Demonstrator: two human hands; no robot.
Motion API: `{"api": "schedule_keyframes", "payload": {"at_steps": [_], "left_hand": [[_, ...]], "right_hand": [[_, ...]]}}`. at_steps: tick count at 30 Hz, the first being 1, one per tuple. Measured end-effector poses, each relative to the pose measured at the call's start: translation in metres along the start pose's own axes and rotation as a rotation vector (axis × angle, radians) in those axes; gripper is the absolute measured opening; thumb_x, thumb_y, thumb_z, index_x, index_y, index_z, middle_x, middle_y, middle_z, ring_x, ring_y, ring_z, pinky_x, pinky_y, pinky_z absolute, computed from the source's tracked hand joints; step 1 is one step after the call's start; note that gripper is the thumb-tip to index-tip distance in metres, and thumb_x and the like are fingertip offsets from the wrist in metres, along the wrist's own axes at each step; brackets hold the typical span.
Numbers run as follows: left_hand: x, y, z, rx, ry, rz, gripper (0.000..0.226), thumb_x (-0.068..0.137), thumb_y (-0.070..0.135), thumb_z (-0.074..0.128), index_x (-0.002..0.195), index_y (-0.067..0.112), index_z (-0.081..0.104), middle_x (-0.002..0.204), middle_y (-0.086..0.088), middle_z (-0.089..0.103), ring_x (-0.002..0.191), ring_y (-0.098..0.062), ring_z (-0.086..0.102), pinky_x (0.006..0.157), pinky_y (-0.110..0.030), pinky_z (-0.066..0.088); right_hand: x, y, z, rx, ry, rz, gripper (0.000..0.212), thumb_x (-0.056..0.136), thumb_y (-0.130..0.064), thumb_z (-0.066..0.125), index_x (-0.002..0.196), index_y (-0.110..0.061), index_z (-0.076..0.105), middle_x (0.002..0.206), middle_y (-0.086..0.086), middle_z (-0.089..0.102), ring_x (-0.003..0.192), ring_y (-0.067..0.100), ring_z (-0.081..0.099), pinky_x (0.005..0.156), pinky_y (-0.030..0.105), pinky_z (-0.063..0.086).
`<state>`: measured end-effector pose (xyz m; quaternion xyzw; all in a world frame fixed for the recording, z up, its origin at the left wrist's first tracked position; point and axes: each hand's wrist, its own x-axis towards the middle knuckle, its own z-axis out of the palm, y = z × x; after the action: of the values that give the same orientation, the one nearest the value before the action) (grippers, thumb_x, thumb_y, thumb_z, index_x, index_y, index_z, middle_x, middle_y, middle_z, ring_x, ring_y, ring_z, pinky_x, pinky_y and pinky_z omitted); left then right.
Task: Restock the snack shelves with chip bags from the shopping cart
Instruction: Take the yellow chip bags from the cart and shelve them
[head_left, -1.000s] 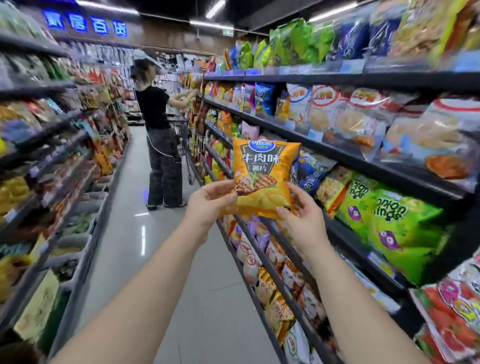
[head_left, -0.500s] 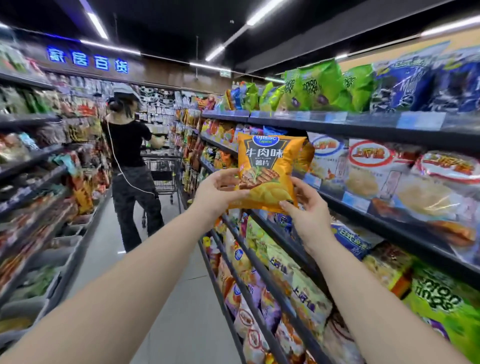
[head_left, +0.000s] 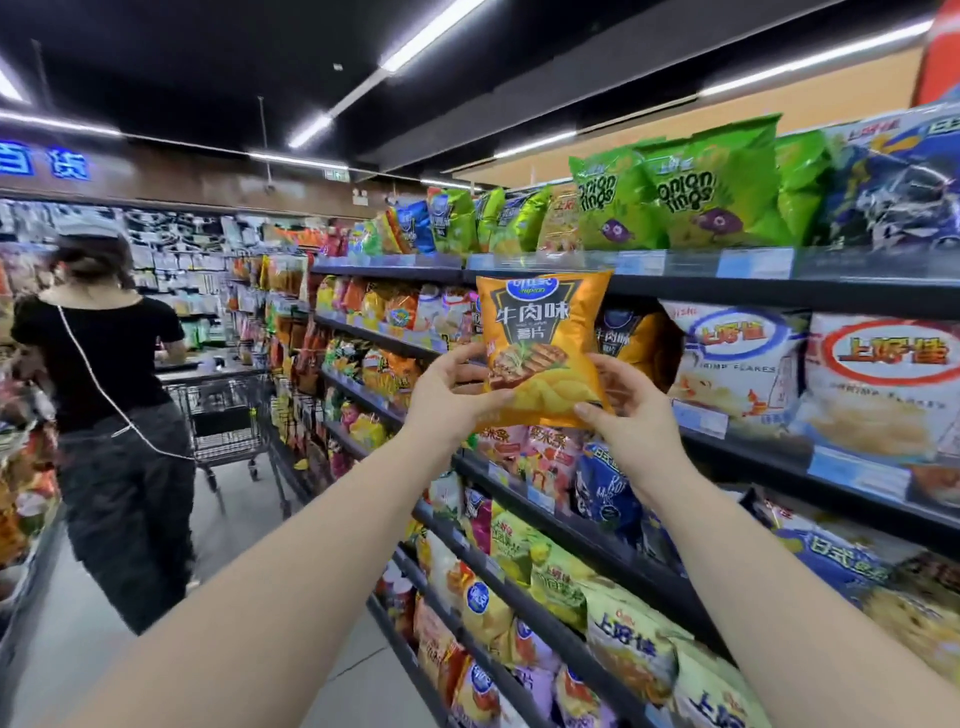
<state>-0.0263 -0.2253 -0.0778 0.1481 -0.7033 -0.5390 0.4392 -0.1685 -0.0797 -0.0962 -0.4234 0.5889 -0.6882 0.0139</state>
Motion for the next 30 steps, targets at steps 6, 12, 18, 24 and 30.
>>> {"api": "schedule_keyframes", "payload": {"at_steps": [6,12,18,24,30], "left_hand": [[0.064,-0.051,0.006,-0.054,-0.116,-0.046,0.058,0.077,0.011,0.081,0.128,0.03,0.058,0.112,0.005,0.063,0.095,-0.002,0.058,0.057,-0.011,0.047],[0.126,-0.099,0.031,-0.087,-0.189,-0.064,0.056,0.078,0.012,0.081,0.129,0.025,0.061,0.115,-0.001,0.063,0.097,-0.013,0.061,0.055,-0.01,0.049],[0.185,-0.122,0.064,-0.064,-0.318,0.05,0.052,0.079,0.005,0.079,0.126,0.016,0.062,0.1,-0.002,0.059,0.079,-0.01,0.054,0.061,-0.01,0.05],[0.227,-0.15,0.094,-0.05,-0.415,0.152,0.054,0.075,0.013,0.084,0.119,0.035,0.062,0.098,0.005,0.062,0.087,-0.013,0.061,0.072,-0.019,0.055],[0.248,-0.172,0.115,-0.126,-0.449,0.199,0.054,0.074,0.01,0.083,0.115,0.037,0.06,0.101,0.002,0.064,0.087,-0.011,0.06,0.078,-0.022,0.055]], "right_hand": [[0.032,0.037,0.015,-0.052,0.095,0.093,0.054,0.084,0.003,0.069,0.119,-0.038,0.06,0.116,-0.005,0.059,0.101,0.009,0.06,0.067,0.022,0.057],[0.073,0.081,0.017,-0.125,0.192,0.112,0.057,0.082,0.003,0.07,0.106,-0.047,0.059,0.111,-0.003,0.063,0.101,0.015,0.063,0.082,0.038,0.058],[0.116,0.115,0.001,-0.21,0.309,0.099,0.051,0.083,-0.002,0.072,0.111,-0.042,0.057,0.113,-0.004,0.061,0.103,0.014,0.059,0.077,0.023,0.051],[0.135,0.137,-0.011,-0.378,0.416,0.048,0.052,0.083,-0.004,0.072,0.114,-0.043,0.057,0.117,-0.001,0.06,0.105,0.013,0.058,0.091,0.035,0.051],[0.141,0.148,-0.016,-0.55,0.454,0.021,0.052,0.084,-0.015,0.072,0.122,-0.045,0.052,0.119,-0.006,0.056,0.112,0.013,0.052,0.097,0.038,0.048]]}}
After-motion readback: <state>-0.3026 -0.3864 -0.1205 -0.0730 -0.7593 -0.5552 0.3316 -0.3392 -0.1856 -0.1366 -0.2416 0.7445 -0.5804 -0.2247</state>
